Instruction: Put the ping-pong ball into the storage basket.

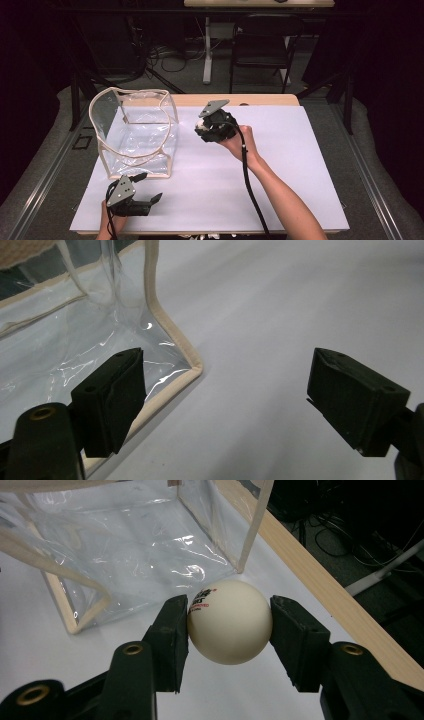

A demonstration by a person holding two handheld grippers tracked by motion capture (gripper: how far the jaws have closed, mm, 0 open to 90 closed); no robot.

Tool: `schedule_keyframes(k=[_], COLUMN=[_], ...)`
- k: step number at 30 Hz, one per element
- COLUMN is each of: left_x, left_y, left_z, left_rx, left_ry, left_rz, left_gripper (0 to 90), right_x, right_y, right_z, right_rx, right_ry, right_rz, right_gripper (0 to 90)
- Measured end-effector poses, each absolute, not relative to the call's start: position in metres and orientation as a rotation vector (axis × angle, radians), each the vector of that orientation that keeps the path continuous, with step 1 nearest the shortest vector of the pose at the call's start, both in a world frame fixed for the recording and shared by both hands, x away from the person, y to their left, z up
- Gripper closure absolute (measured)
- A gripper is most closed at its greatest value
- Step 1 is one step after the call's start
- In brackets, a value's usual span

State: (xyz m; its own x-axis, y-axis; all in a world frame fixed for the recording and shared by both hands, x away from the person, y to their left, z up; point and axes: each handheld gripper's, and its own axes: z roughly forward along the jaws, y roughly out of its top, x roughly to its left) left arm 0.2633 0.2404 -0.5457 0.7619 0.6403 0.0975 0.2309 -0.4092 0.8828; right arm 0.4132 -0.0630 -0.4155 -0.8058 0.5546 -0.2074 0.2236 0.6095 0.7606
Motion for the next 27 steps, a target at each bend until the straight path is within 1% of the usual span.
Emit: schedule_keyframes(k=[18,27], left_x=[0.264,0.264], left_y=[0.24,0.241], left_z=[-0.546,-0.546], left_rx=[1.983,1.982], left_ry=[0.655,0.658], left_rz=[0.528,0.531], left_gripper=[16.1,16.1], right_x=[0.419,0.419], right_y=[-0.056,-0.053], right_z=[-0.411,-0.401], right_rx=[0.613,0.6], right_ry=[2.416,2.404], right_rz=[1.056,1.056], right_gripper=[50.6,50.6])
